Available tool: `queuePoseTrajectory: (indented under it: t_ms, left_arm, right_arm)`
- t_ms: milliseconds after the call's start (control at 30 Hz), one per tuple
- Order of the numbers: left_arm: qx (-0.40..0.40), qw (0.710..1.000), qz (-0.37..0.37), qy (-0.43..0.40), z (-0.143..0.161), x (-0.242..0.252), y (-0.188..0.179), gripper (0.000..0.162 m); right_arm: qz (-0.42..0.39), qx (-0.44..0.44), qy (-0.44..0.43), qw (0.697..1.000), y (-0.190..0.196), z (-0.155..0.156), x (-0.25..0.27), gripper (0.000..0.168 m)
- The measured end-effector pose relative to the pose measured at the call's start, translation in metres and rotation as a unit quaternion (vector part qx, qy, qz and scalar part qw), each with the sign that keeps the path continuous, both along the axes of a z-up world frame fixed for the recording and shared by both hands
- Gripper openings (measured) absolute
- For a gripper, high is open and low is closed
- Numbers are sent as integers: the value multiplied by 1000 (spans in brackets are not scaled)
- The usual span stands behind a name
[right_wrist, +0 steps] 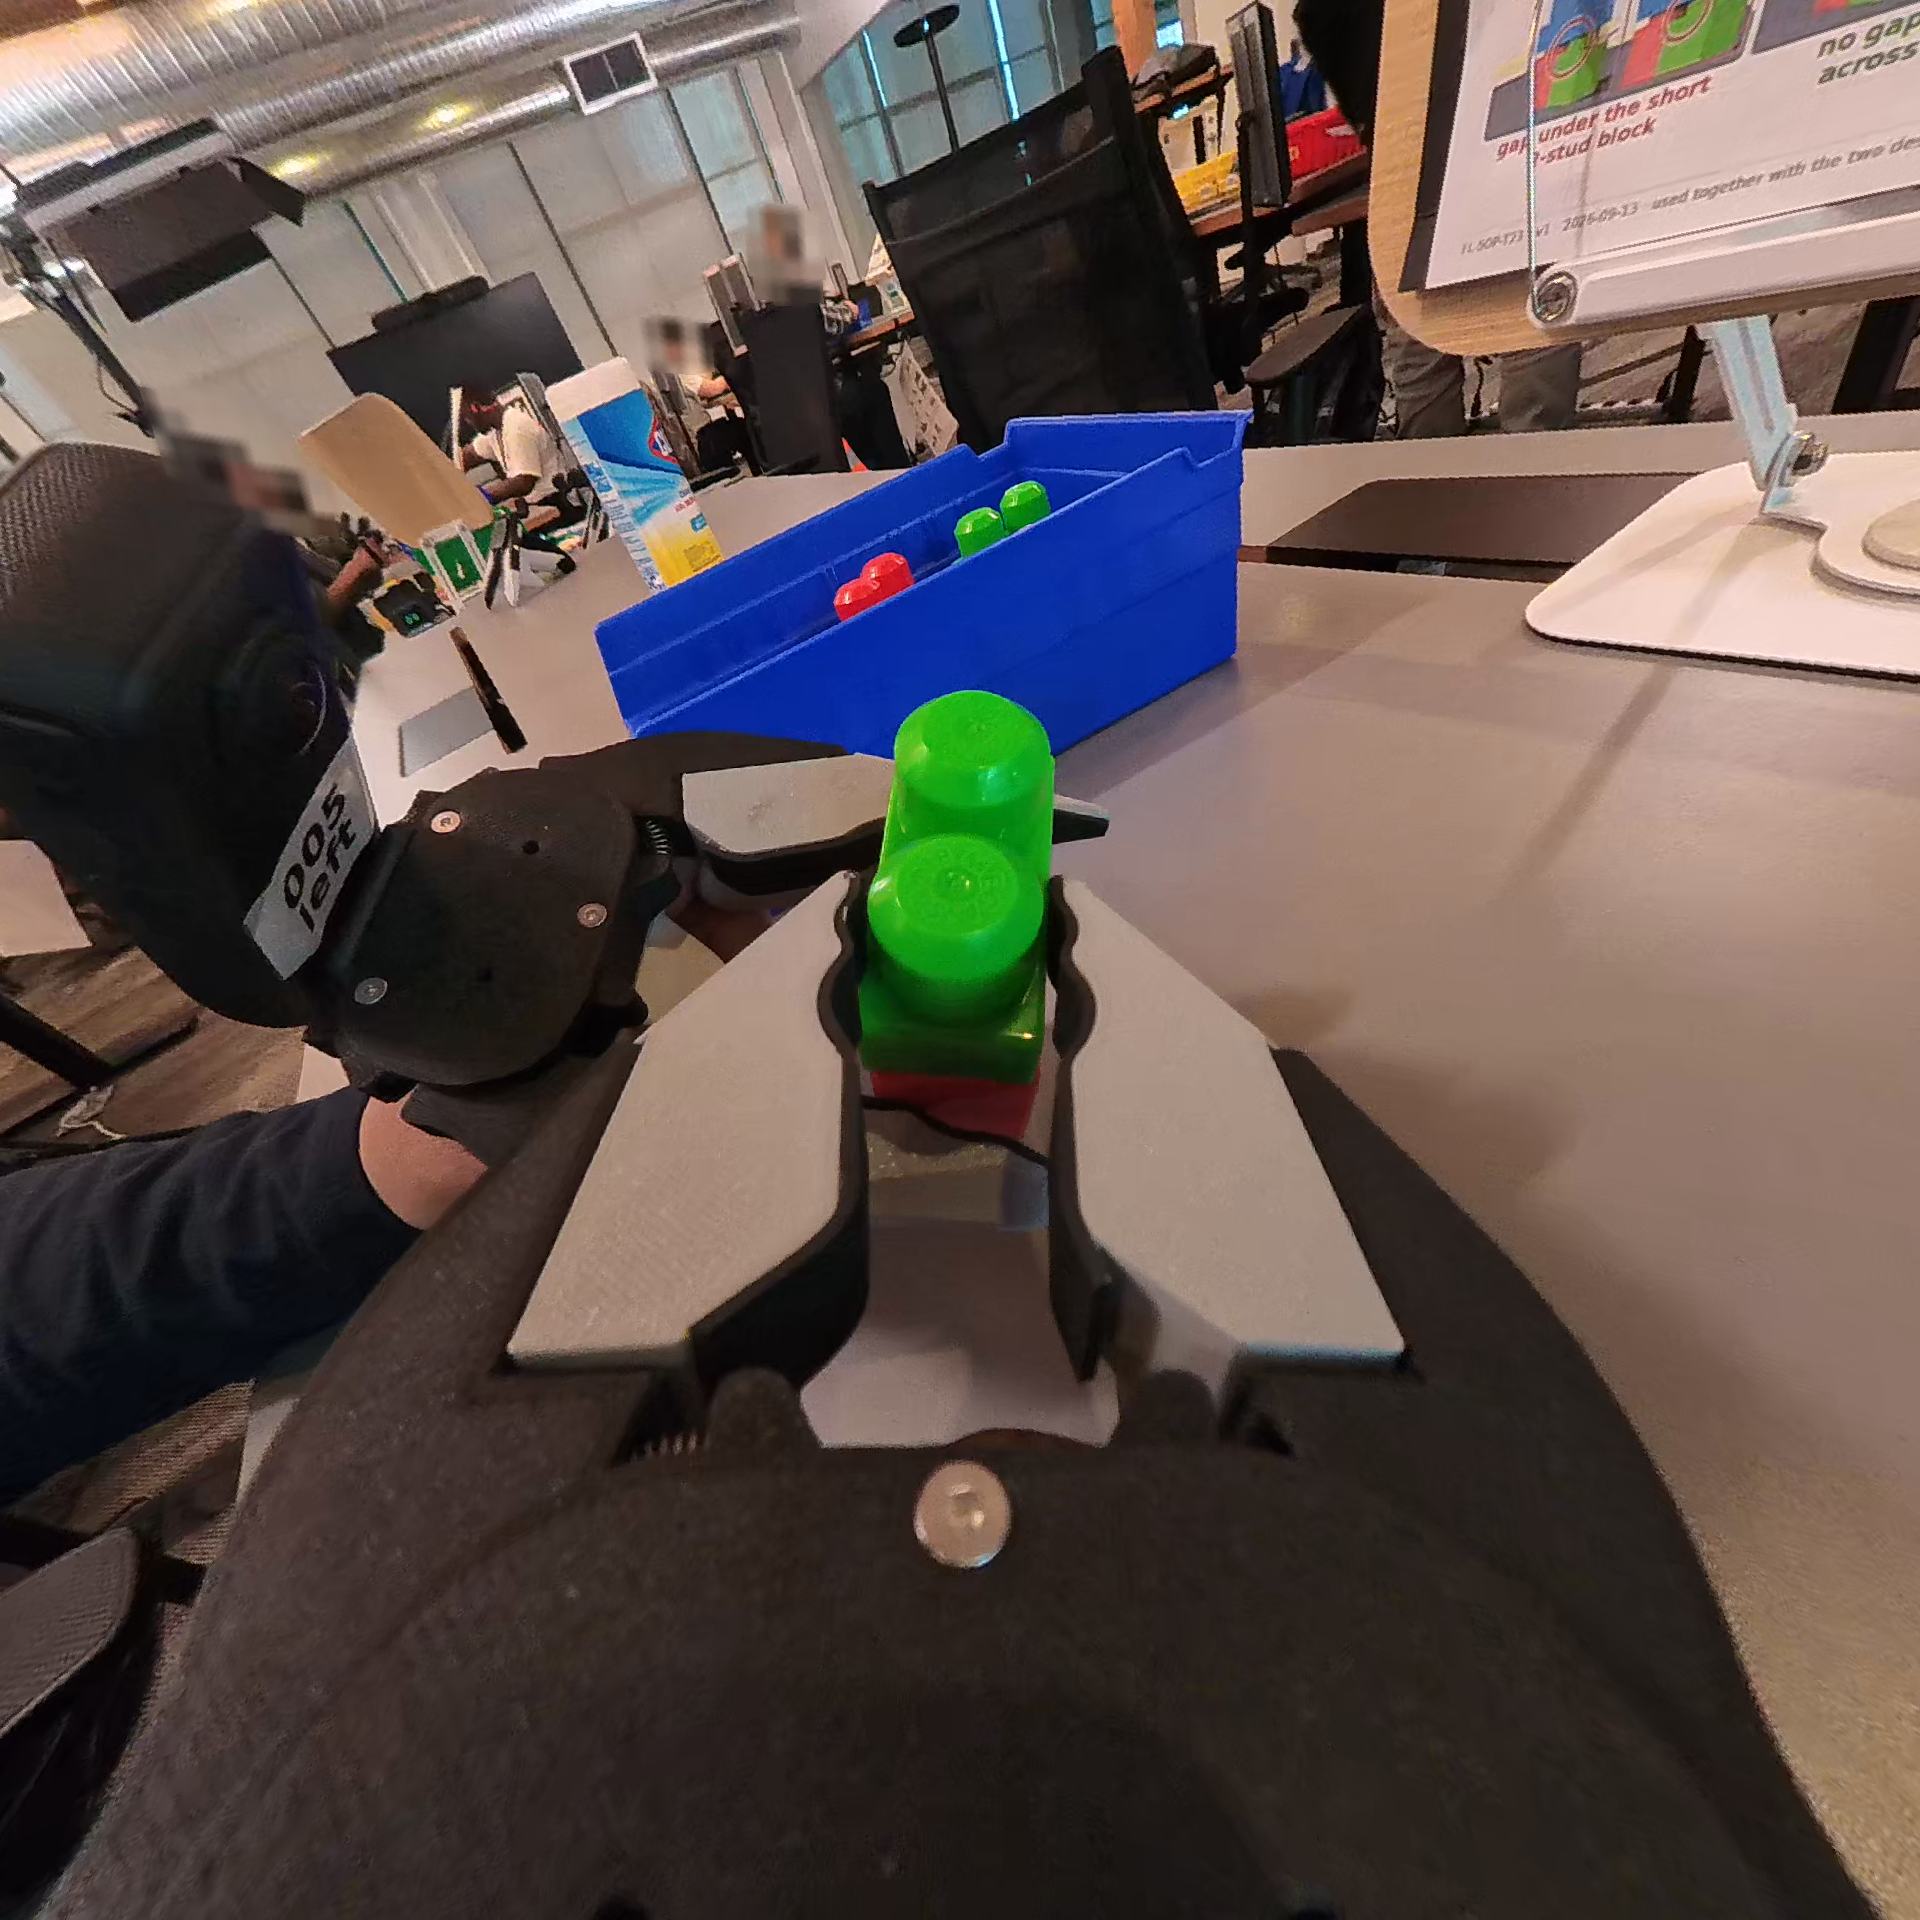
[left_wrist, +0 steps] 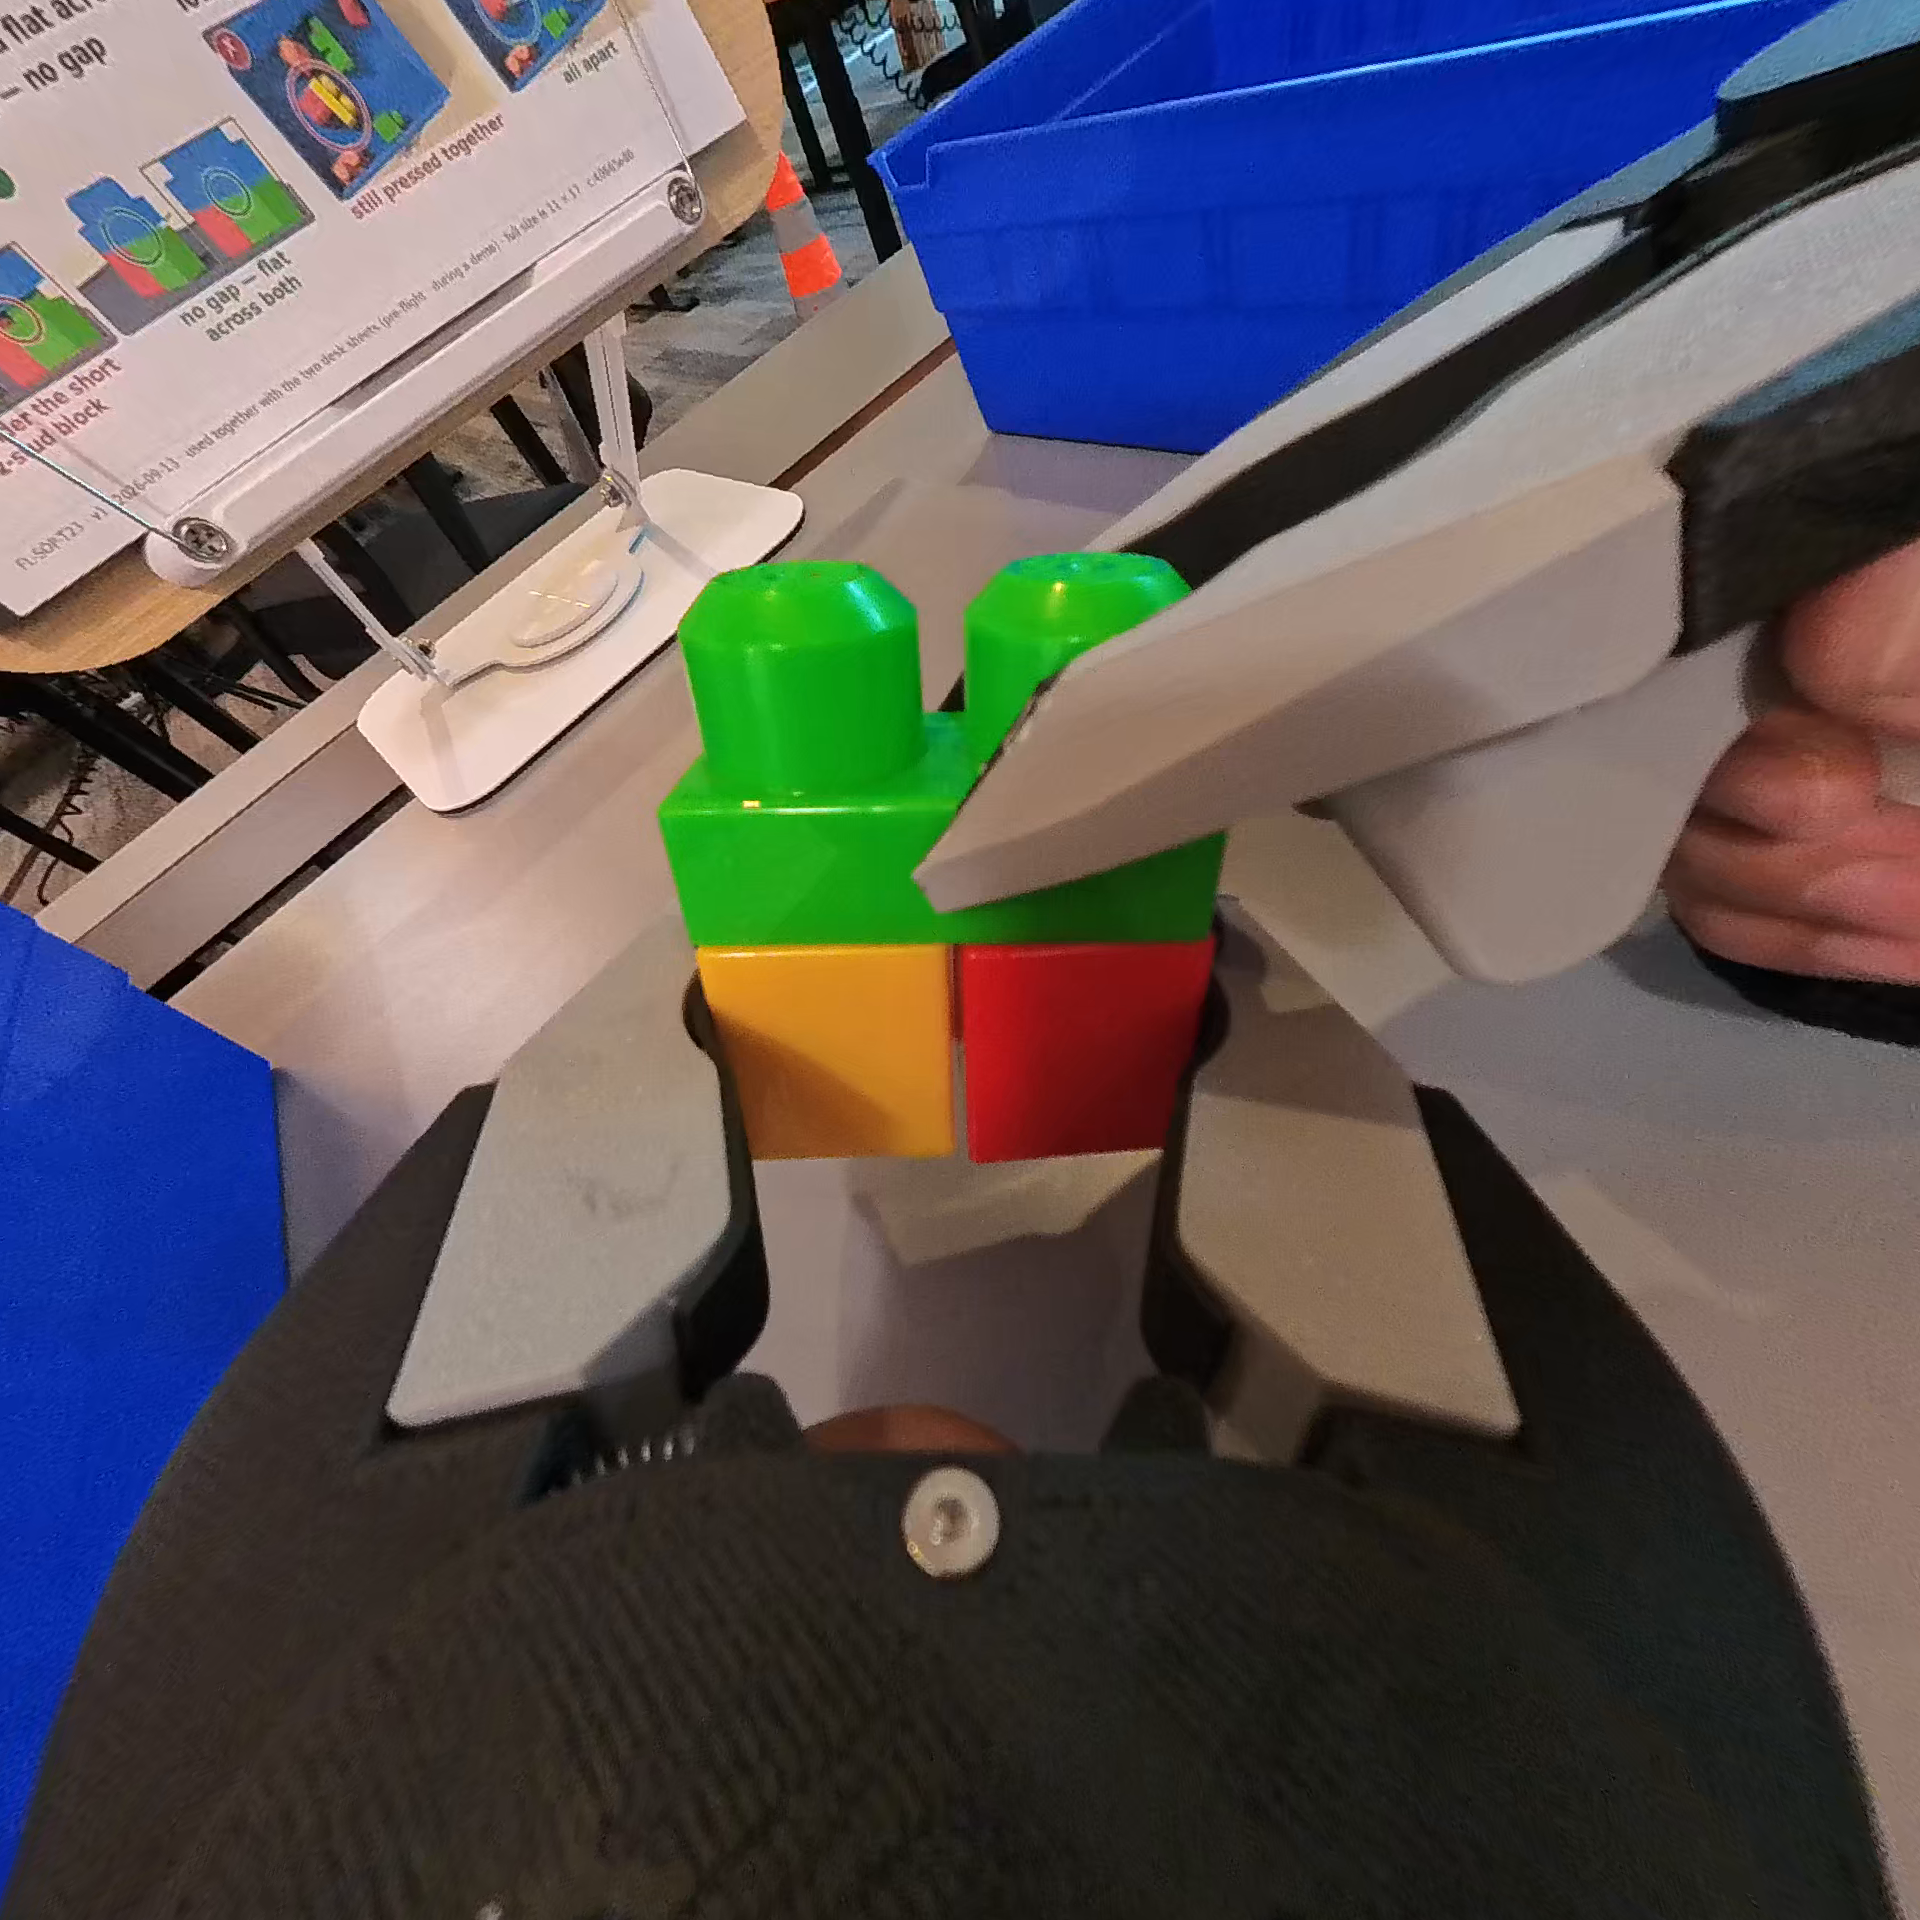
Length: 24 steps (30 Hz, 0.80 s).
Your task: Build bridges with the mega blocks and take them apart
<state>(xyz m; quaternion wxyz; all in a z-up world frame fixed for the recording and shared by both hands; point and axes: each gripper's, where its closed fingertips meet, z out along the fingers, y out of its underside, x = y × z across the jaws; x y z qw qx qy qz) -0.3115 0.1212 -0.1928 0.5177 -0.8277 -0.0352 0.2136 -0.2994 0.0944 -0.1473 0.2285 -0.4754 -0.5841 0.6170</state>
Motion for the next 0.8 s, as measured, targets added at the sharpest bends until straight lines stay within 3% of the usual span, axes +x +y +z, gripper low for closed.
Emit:
queuePoseTrajectory:
  t_ms: [800]
  left_arm:
    - [-24, 1000, 3, 12, -8, -5, -2, 89]
  right_arm:
    - [4, 11, -7, 1000, -3, -4, 0, 31]
